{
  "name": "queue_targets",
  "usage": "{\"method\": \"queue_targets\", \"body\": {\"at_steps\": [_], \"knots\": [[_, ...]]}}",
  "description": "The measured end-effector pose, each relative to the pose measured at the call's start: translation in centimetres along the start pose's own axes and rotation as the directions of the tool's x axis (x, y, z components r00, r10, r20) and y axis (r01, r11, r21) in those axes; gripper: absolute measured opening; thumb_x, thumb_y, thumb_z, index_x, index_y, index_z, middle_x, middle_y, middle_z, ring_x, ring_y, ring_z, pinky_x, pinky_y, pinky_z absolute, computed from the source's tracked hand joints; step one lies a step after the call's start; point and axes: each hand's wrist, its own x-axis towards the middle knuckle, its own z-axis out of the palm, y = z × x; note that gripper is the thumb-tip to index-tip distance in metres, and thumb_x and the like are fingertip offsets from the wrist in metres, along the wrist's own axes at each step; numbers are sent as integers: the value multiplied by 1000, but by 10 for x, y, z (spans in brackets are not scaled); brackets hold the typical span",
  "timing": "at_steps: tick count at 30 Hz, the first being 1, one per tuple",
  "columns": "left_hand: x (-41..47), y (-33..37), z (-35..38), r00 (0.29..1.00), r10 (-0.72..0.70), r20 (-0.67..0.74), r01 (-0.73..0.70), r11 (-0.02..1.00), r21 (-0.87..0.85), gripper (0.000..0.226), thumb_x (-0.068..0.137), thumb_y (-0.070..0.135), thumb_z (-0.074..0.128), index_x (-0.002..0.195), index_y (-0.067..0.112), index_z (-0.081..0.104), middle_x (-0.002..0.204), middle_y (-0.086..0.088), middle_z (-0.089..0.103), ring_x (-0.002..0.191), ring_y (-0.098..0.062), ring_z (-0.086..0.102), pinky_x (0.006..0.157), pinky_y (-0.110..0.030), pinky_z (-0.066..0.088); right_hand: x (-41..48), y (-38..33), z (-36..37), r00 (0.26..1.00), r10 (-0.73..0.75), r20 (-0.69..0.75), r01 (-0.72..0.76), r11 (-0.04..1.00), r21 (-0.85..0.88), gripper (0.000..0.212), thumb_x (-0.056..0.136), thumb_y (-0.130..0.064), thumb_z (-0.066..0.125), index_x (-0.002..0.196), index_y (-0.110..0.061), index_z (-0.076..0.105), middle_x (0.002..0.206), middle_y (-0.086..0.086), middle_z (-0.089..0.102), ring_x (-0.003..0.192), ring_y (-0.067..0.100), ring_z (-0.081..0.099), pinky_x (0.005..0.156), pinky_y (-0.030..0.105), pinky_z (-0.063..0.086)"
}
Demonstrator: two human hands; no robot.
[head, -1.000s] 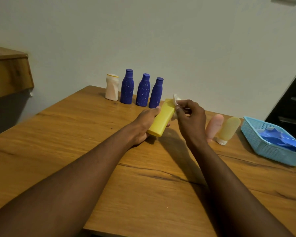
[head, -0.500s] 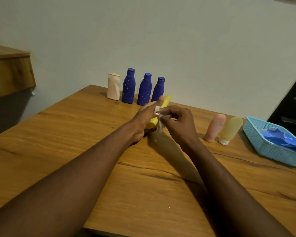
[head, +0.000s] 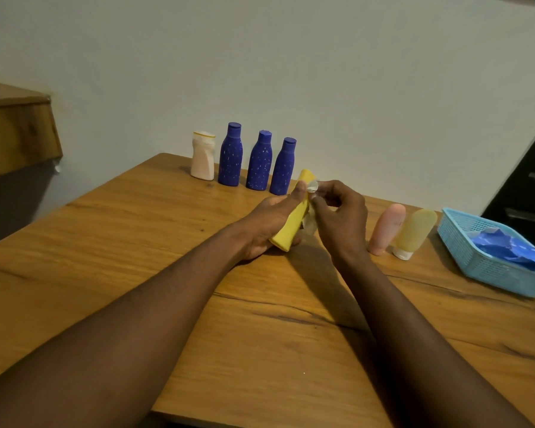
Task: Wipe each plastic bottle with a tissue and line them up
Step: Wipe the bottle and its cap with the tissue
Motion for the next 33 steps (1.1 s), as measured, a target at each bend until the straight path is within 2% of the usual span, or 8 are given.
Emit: {"method": "queue_targets", "body": {"at_steps": [5,8,11,15,19,21,25,33], "knots": [[2,5,-7,981,53,-187,-45,998,45,54,96,69,49,122,23,62,114,-5,74,106,-22,71,88,-38,58,-13,-5,10,959,-71,275,97,992,-83,11,87,-8,71,95,-15,74,95,-5,69,91,9,63,82,36,59],[1,7,-9,962,87,-258,-69,995,78,40,100,66,46,108,30,62,112,-3,73,106,-21,69,90,-37,56,-15,-8,13,939,-123,323,169,978,-119,14,89,-9,71,99,-17,76,101,-7,68,93,8,61,81,30,57],[-1,8,-7,961,92,-259,-75,994,77,41,103,61,46,120,28,65,111,-4,74,100,-21,71,76,-33,55,-13,-11,12,971,-114,210,133,988,-79,15,90,-8,69,98,-19,74,105,-7,66,97,6,61,82,28,56],[-4,6,-2,989,31,-148,-19,997,81,38,101,62,51,118,29,60,115,-9,72,100,-24,69,80,-36,55,-3,-9,3,997,-82,11,82,997,-8,15,93,-12,64,104,-18,73,103,-4,68,96,6,61,85,35,57],[-6,6,2,996,-18,-82,23,998,57,50,99,61,56,130,22,53,116,-13,70,90,-22,70,65,-32,60,3,-8,-4,993,80,-92,-65,985,158,18,98,-17,61,112,-17,70,108,-6,68,101,7,61,92,34,56],[-4,5,2,995,-19,-101,23,999,35,57,99,61,56,136,19,51,119,-15,69,94,-25,71,71,-36,63,1,-9,-1,984,150,-92,-126,966,225,17,98,-18,60,112,-17,70,105,-8,67,101,9,62,92,38,57],[2,4,-4,965,-5,-263,3,1000,-9,55,98,64,55,134,22,51,120,-12,68,111,-32,69,101,-52,56,-12,-6,13,977,189,96,-209,932,296,11,97,-21,61,104,-18,69,104,-4,68,102,17,66,84,51,60],[6,8,-19,905,-53,-421,-18,987,-163,49,101,65,46,126,23,52,117,-12,68,108,-33,69,99,-53,55,-25,-13,19,941,79,329,-159,962,223,12,87,-12,71,97,-13,78,96,1,76,97,18,70,88,45,58]]}}
